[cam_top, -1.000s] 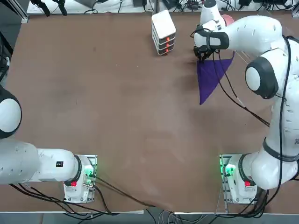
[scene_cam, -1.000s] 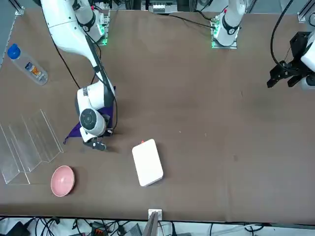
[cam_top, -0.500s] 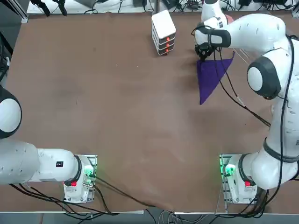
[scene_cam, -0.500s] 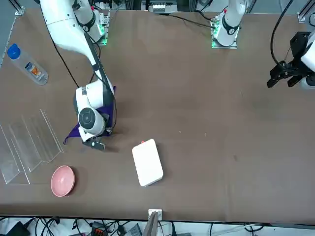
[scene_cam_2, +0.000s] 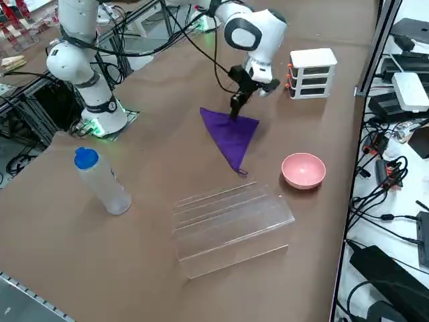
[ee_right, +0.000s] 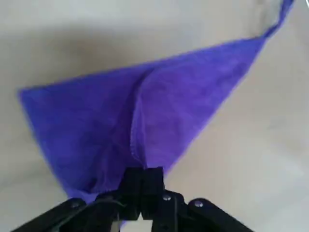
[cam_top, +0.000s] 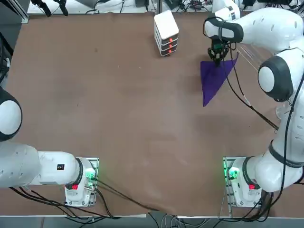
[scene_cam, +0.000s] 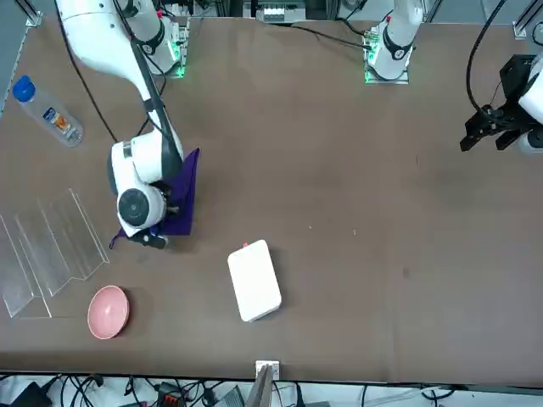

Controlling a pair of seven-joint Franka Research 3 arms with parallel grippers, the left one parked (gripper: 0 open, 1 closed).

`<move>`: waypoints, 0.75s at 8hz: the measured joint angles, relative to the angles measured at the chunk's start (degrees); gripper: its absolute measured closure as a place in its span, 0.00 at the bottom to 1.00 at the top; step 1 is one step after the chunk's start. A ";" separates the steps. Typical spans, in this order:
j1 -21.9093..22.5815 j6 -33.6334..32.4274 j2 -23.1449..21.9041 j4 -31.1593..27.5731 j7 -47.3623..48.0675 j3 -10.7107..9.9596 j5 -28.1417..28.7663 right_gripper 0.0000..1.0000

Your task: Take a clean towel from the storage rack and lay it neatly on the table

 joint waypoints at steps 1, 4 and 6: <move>-0.19 -2.99 -0.02 -0.53 -0.99 -0.82 -1.50 0.98; -0.15 -8.51 -0.73 -3.11 -1.33 -1.11 -6.72 0.98; -0.30 -9.36 -3.43 -7.66 -3.35 -1.16 -8.71 0.98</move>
